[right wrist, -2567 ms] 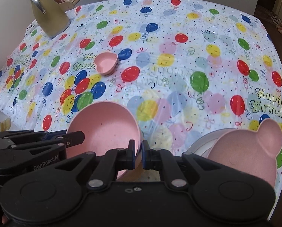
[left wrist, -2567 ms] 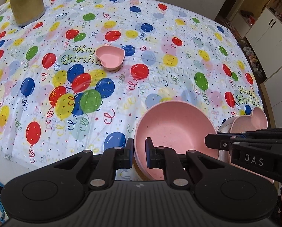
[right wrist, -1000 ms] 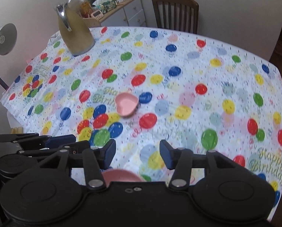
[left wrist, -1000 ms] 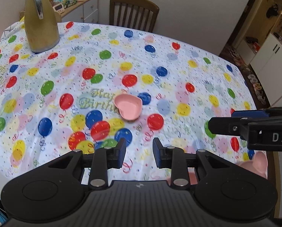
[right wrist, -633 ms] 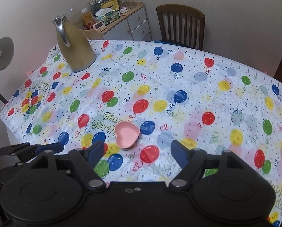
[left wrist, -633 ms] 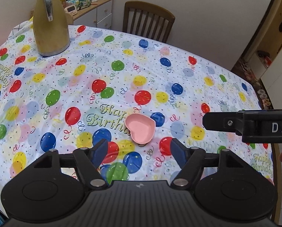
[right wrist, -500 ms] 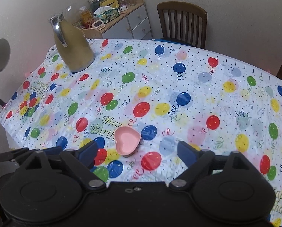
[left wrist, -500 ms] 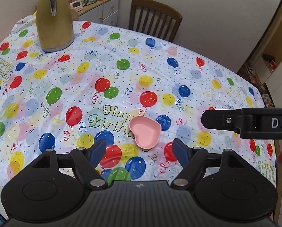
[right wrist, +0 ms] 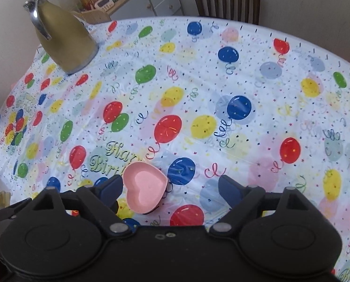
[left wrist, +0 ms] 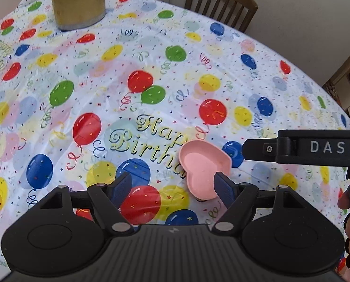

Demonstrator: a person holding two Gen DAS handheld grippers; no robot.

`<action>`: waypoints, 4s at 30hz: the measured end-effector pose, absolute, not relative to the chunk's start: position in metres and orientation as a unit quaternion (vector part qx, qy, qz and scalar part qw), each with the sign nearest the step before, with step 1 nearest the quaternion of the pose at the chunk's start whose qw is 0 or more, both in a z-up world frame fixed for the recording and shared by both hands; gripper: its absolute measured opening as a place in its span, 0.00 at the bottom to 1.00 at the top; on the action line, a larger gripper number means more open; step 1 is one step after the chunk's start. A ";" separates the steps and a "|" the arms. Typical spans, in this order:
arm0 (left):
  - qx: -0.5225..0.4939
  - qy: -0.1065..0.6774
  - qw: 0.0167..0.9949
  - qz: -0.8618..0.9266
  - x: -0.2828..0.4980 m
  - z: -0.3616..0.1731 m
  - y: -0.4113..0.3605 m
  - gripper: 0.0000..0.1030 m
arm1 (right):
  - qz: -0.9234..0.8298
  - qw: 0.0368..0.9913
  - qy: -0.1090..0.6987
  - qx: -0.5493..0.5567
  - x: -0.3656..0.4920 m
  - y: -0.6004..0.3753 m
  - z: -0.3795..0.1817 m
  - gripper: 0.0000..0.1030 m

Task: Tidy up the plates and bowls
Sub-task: 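Move both grippers to the small pink heart-shaped dish, then close both grippers on the heart-shaped dish rim, then lift the heart-shaped dish with both grippers toward the stack, then lower the heart dish into the pink bowl and open both grippers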

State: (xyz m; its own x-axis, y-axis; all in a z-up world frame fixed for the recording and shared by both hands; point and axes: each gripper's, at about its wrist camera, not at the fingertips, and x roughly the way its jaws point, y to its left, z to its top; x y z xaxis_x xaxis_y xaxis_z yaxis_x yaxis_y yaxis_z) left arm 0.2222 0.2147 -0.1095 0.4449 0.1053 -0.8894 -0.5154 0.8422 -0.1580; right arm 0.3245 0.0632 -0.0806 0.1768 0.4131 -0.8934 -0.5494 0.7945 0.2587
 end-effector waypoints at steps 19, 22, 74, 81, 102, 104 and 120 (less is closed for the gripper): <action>-0.198 0.495 0.832 0.155 0.244 -0.141 0.206 0.33 | 0.331 0.724 0.602 -0.059 0.334 0.089 -0.137 0.11; -0.199 0.495 0.832 0.152 0.246 -0.143 0.207 0.23 | 0.335 0.726 0.597 -0.063 0.332 0.091 -0.136 0.04; -0.144 0.505 0.851 0.022 0.115 -0.028 0.105 0.10 | 0.296 0.786 0.541 -0.038 0.174 -0.031 -0.011 0.02; -0.138 0.520 0.843 0.005 0.102 -0.034 0.094 0.10 | 0.287 0.785 0.548 -0.035 0.157 -0.045 -0.014 0.02; -0.141 0.578 0.804 -0.008 0.093 -0.086 0.085 0.10 | 0.256 0.761 0.595 -0.049 0.135 -0.048 -0.063 0.02; -0.142 0.581 0.801 -0.008 0.093 -0.089 0.085 0.10 | 0.252 0.759 0.598 -0.050 0.135 -0.048 -0.066 0.02; -0.141 0.572 0.808 -0.010 0.092 -0.089 0.087 0.10 | 0.271 0.764 0.584 -0.047 0.134 -0.048 -0.056 0.18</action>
State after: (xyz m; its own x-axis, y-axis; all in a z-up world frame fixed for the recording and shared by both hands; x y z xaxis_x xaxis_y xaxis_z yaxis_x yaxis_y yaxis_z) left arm 0.0919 0.0872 -0.0889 0.3462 -0.1764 -0.9214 -0.1452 0.9603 -0.2384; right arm 0.1336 -0.0481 -0.0564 0.1714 0.3589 -0.9175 -0.4693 0.8486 0.2443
